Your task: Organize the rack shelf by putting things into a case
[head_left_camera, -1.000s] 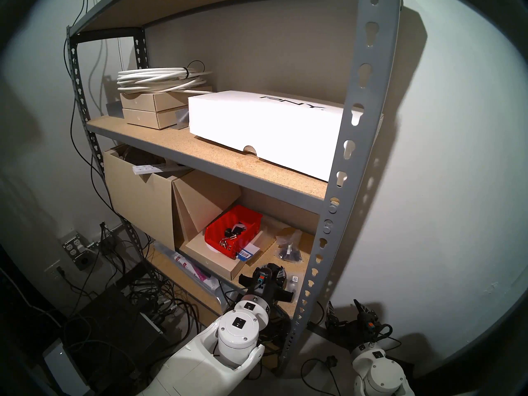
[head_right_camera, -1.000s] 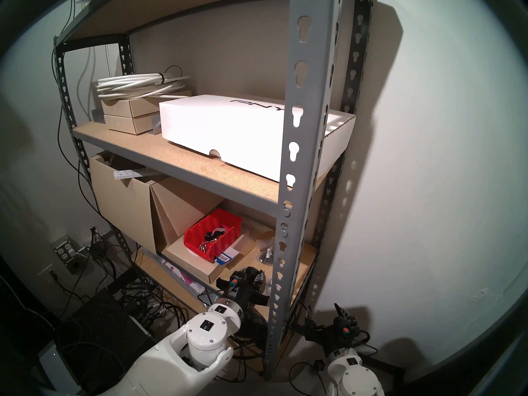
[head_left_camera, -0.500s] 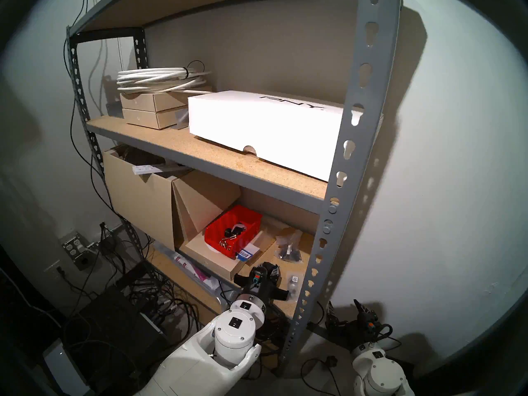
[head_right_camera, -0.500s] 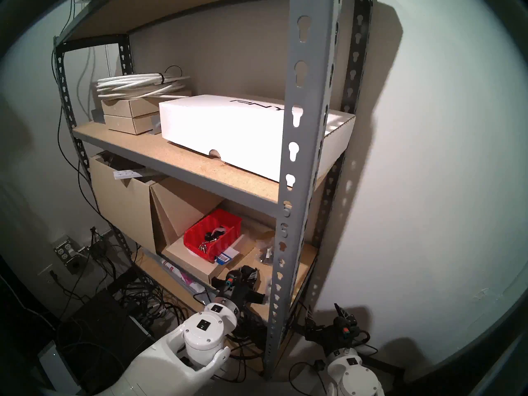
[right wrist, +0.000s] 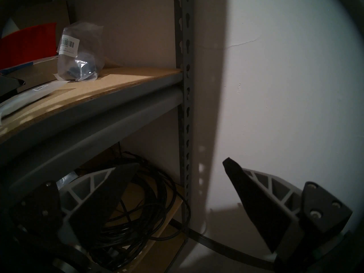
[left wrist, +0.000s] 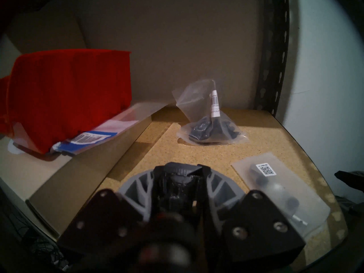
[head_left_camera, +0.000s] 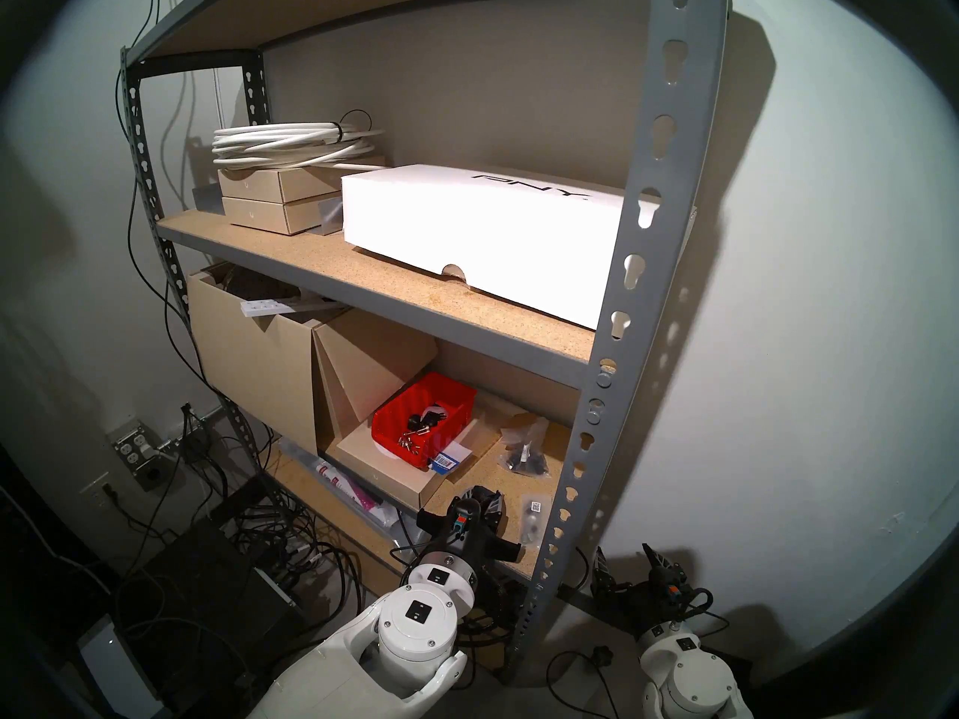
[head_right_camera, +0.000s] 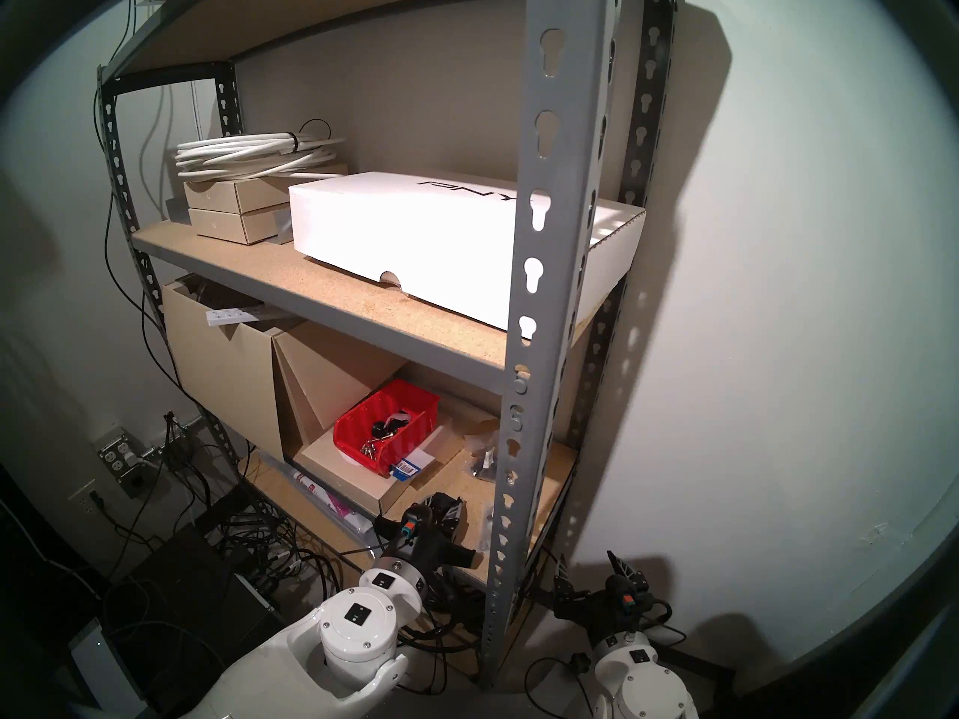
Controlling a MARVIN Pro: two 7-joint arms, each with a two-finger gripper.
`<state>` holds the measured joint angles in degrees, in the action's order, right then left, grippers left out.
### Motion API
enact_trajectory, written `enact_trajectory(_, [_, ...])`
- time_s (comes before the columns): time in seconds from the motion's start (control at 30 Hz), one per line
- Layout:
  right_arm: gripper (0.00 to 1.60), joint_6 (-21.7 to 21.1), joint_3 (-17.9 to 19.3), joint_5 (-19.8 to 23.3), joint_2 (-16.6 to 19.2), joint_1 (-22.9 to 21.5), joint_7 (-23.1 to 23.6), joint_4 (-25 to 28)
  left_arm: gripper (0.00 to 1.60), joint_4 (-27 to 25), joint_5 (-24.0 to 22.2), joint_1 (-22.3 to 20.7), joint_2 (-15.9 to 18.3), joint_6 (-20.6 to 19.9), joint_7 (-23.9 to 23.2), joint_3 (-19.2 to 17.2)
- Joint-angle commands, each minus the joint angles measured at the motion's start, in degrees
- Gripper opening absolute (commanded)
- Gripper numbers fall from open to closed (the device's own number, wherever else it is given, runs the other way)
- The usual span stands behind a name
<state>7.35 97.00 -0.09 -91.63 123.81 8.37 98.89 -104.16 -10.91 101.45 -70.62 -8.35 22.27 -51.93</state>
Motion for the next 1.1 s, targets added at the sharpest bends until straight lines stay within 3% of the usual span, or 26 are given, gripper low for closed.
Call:
enact_trajectory(0.0, [1.6, 0.1, 0.0, 0.0, 0.0, 0.0, 0.0, 0.9, 0.0, -3.4, 1.3, -0.2, 0.2, 0.9, 1.3, -0.3])
enact_trajectory(0.5, [1.6, 0.1, 0.0, 0.0, 0.0, -0.1, 0.0, 0.9, 0.0, -14.7, 2.0, 1.6, 3.0, 0.7, 2.6, -1.0])
enact_trajectory(1.07, [1.6, 0.1, 0.0, 0.0, 0.0, 0.0, 0.0, 0.9, 0.0, -22.6, 1.8, 4.3, 6.5, 0.6, 4.8, -4.4])
